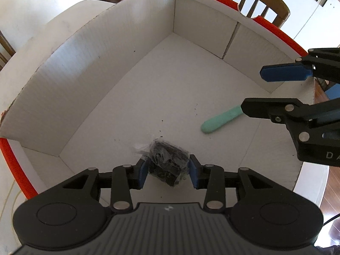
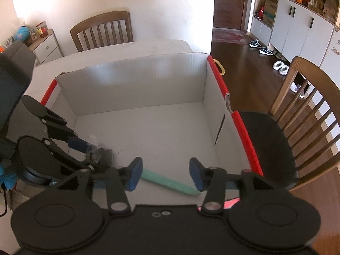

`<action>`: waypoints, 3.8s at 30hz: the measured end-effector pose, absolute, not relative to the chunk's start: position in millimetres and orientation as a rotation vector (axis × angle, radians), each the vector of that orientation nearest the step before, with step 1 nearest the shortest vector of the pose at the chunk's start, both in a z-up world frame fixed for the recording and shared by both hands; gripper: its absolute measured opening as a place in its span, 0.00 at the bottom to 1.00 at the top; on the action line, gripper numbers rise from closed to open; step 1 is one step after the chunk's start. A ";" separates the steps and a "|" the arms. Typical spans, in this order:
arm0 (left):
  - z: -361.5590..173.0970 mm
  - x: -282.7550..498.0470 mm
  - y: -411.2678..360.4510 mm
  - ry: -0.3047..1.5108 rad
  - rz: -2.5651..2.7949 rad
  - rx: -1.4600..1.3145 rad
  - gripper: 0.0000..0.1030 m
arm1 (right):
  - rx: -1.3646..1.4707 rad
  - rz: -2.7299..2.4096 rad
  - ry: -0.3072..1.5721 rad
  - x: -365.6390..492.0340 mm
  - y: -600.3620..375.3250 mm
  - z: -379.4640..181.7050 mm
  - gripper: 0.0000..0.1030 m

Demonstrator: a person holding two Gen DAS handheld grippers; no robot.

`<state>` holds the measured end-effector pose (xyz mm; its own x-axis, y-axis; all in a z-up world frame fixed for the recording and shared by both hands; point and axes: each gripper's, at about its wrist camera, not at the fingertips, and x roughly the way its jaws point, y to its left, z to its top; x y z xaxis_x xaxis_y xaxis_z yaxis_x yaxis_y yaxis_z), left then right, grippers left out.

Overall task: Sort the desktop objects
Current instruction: 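Open the right tool to drop the toothbrush while the left tool releases the seaweed packet, then withdraw both tools from the shoebox back toward the snack pile, then grasp the blue cracker packet with the left tool while the right tool grasps the yellow bun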

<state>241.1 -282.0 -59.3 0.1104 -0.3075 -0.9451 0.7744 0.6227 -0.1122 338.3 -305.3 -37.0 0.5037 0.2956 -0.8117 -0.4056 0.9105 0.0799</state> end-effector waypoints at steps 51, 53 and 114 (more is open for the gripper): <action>51.8 146.3 -187.7 0.825 -0.805 0.246 0.70 | -0.127 0.513 0.821 268.4 -297.1 26.6 0.74; 52.7 141.5 -180.1 0.820 -0.803 0.232 0.70 | -0.126 0.512 0.820 263.6 -294.4 27.5 0.75; -10.9 63.8 94.4 0.752 -0.708 0.116 0.99 | -0.079 0.485 0.845 131.7 -85.1 6.8 0.88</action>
<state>63.8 94.4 -10.9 0.5128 -0.5478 -0.6610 0.6272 0.7648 -0.1472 131.7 -85.1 6.8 0.5621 0.3810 -0.7341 -0.4423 0.8885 0.1224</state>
